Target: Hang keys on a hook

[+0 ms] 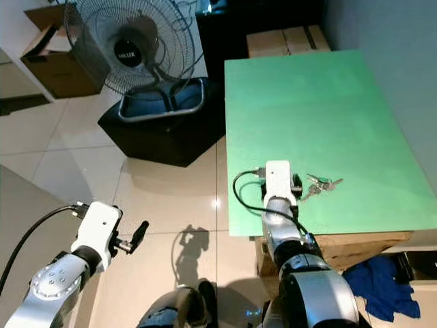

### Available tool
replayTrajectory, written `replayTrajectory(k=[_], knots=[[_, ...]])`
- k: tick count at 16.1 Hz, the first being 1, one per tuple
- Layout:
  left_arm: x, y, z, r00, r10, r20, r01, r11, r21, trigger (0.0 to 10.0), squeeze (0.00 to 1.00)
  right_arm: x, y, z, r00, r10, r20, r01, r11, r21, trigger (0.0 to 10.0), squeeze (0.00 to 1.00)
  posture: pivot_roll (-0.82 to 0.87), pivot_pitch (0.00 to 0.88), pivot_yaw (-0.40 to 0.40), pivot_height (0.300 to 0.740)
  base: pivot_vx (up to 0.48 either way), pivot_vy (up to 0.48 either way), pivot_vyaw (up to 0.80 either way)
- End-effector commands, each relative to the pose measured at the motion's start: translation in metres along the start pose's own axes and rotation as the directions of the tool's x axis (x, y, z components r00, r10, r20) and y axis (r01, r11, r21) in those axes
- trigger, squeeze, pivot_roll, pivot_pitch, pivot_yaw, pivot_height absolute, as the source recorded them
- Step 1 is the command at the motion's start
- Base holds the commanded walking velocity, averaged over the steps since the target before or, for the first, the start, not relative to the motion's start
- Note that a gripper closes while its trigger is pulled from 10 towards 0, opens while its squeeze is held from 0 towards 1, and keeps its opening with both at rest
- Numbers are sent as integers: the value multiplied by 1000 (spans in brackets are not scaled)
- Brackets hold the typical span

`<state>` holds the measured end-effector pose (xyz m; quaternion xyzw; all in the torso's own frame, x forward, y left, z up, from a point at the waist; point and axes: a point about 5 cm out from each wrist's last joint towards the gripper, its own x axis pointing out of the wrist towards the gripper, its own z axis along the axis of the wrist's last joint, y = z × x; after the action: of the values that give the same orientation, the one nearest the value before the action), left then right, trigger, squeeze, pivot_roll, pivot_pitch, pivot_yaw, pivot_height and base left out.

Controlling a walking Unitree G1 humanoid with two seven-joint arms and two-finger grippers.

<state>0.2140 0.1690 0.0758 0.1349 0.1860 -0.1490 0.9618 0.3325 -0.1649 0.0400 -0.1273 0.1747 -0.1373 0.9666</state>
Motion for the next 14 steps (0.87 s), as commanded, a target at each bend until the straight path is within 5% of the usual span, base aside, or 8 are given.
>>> replayTrajectory(k=[1,3,4,5,14], knots=[[-5,3,-1,1000,7,-17,-7,1000,10,10000,0,-5,5,-11,999,4,-47,-3,1000,21,10000,0,57,227,202,723,0,0,0],[-6,3,-1,1000,5,-20,-5,1000,11,10000,0,-7,7,-15,998,8,-61,-6,1000,23,10000,0,62,232,203,723,0,0,0],[-7,3,0,1000,5,-21,-5,1000,11,10000,0,-7,7,-16,998,10,-62,-9,1000,24,3569,0,62,233,202,723,0,0,0],[-7,3,-1,1000,6,-24,-6,1000,11,10000,0,-7,7,-15,998,22,-54,-20,999,34,0,0,62,236,201,723,0,0,0],[-6,-4,-2,999,0,-32,0,1000,-4,10000,0,-6,5,-9,1000,19,6,-19,1000,13,0,0,42,240,188,723,0,0,0]])
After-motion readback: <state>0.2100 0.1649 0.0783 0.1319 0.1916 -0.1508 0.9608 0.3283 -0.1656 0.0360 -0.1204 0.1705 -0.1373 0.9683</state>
